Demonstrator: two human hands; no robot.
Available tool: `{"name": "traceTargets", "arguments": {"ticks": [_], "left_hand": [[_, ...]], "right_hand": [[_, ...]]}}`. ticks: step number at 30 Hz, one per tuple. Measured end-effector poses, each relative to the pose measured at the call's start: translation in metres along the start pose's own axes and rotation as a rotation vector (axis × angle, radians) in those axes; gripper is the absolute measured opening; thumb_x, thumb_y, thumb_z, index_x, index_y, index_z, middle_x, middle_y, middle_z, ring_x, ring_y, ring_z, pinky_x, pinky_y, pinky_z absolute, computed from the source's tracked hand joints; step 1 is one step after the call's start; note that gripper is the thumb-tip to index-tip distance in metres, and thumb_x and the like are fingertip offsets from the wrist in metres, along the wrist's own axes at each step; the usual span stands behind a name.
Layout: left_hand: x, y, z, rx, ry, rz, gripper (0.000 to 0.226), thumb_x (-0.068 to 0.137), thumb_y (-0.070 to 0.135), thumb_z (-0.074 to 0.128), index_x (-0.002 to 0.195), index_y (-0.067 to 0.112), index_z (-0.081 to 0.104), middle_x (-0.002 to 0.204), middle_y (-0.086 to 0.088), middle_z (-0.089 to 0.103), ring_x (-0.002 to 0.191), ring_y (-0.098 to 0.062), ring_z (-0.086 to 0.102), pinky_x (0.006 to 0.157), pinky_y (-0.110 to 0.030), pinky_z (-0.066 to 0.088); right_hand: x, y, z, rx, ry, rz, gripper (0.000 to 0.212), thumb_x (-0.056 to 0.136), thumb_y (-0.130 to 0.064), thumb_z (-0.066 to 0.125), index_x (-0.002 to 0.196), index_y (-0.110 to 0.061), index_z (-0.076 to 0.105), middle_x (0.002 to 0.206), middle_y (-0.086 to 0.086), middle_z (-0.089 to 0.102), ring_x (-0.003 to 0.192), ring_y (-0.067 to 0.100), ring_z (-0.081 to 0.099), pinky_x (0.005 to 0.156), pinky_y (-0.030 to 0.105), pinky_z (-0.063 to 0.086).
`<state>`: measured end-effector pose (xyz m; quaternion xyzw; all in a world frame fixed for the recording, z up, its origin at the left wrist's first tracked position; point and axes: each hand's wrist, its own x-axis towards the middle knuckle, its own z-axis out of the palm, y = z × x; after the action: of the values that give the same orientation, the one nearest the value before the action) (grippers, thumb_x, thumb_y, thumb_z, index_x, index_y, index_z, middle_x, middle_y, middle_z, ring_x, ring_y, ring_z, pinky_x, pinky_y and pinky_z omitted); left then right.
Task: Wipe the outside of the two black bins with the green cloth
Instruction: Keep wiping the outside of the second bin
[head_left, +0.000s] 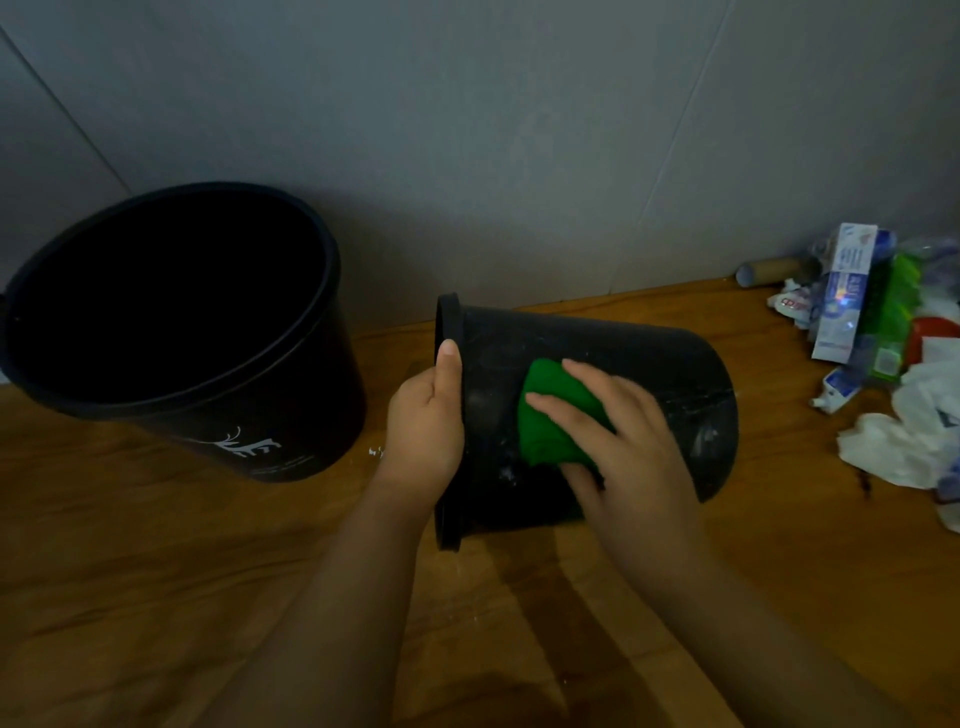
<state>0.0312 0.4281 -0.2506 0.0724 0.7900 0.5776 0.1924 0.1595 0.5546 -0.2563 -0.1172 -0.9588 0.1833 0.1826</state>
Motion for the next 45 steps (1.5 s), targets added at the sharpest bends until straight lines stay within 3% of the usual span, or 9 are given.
{"name": "traceTargets", "arguments": {"ticks": [3,6,9,12,19,25,30,37,45], "left_hand": [[0.001,0.002,-0.001,-0.011,-0.034,-0.011,0.066,0.104,0.049,0.029,0.095,-0.005,0.067,0.092,-0.020,0.069,0.084,-0.027,0.067,0.069,-0.029,0.051],[0.000,0.001,0.000,-0.024,-0.034,-0.020,0.066,0.104,0.049,0.029,0.097,-0.004,0.067,0.094,-0.019,0.068,0.088,-0.029,0.067,0.076,-0.036,0.054],[-0.001,0.000,0.000,-0.024,-0.022,-0.019,0.068,0.103,0.050,0.029,0.097,-0.007,0.065,0.093,-0.022,0.067,0.085,-0.031,0.066,0.074,-0.038,0.054],[0.000,0.002,-0.001,-0.004,0.004,0.004,0.063,0.104,0.047,0.030,0.084,-0.002,0.064,0.076,-0.010,0.062,0.071,-0.017,0.060,0.059,-0.021,0.047],[0.000,0.002,0.001,-0.048,0.006,-0.004,0.055,0.104,0.047,0.029,0.080,0.014,0.066,0.077,0.001,0.064,0.070,-0.006,0.062,0.050,-0.008,0.043],[0.002,0.002,0.000,-0.033,0.020,0.032,0.055,0.105,0.044,0.031,0.073,0.014,0.063,0.069,0.002,0.062,0.052,0.007,0.059,0.047,-0.006,0.041],[0.000,0.003,0.000,-0.031,0.016,0.018,0.055,0.104,0.045,0.030,0.076,0.014,0.066,0.073,0.002,0.064,0.057,0.007,0.061,0.048,-0.005,0.042],[-0.001,0.006,0.000,-0.022,0.017,0.000,0.056,0.104,0.047,0.029,0.077,0.013,0.065,0.070,0.003,0.062,0.058,0.002,0.061,0.050,-0.010,0.043],[-0.002,0.009,0.002,-0.030,0.027,-0.023,0.057,0.104,0.046,0.030,0.081,0.011,0.067,0.072,0.003,0.064,0.064,-0.001,0.063,0.053,-0.014,0.045]], "right_hand": [[0.002,0.015,-0.005,0.041,0.064,0.172,0.058,0.081,-0.008,0.071,0.134,-0.026,0.055,0.147,-0.002,0.041,0.136,0.026,0.033,0.106,0.045,0.039],[-0.006,0.013,-0.005,0.035,0.101,0.245,0.057,0.082,-0.008,0.072,0.134,-0.025,0.055,0.147,-0.001,0.040,0.136,0.025,0.033,0.106,0.041,0.036],[-0.011,-0.001,-0.001,0.040,0.049,0.128,0.059,0.079,-0.009,0.072,0.133,-0.027,0.057,0.147,-0.003,0.040,0.137,0.023,0.031,0.108,0.041,0.035],[-0.004,0.002,-0.001,-0.007,-0.001,-0.014,0.058,0.078,-0.009,0.069,0.133,-0.026,0.057,0.146,-0.001,0.042,0.136,0.024,0.034,0.109,0.042,0.036],[-0.013,0.029,-0.008,0.045,0.155,0.341,0.061,0.081,-0.007,0.072,0.136,-0.026,0.053,0.147,0.000,0.039,0.135,0.027,0.033,0.106,0.039,0.033],[-0.011,0.017,-0.003,0.015,0.035,0.072,0.059,0.079,-0.010,0.069,0.134,-0.027,0.056,0.147,-0.001,0.041,0.137,0.025,0.031,0.108,0.043,0.035],[-0.016,0.041,-0.009,0.027,0.145,0.370,0.060,0.083,-0.010,0.069,0.137,-0.028,0.050,0.148,-0.001,0.037,0.136,0.025,0.031,0.108,0.050,0.038],[-0.011,0.029,-0.005,0.004,0.053,0.117,0.057,0.080,-0.012,0.071,0.133,-0.026,0.056,0.145,0.000,0.043,0.135,0.027,0.035,0.107,0.043,0.036],[-0.027,0.041,-0.007,0.018,0.165,0.381,0.062,0.082,-0.010,0.070,0.137,-0.030,0.049,0.147,0.001,0.037,0.135,0.027,0.034,0.106,0.047,0.040]]}}
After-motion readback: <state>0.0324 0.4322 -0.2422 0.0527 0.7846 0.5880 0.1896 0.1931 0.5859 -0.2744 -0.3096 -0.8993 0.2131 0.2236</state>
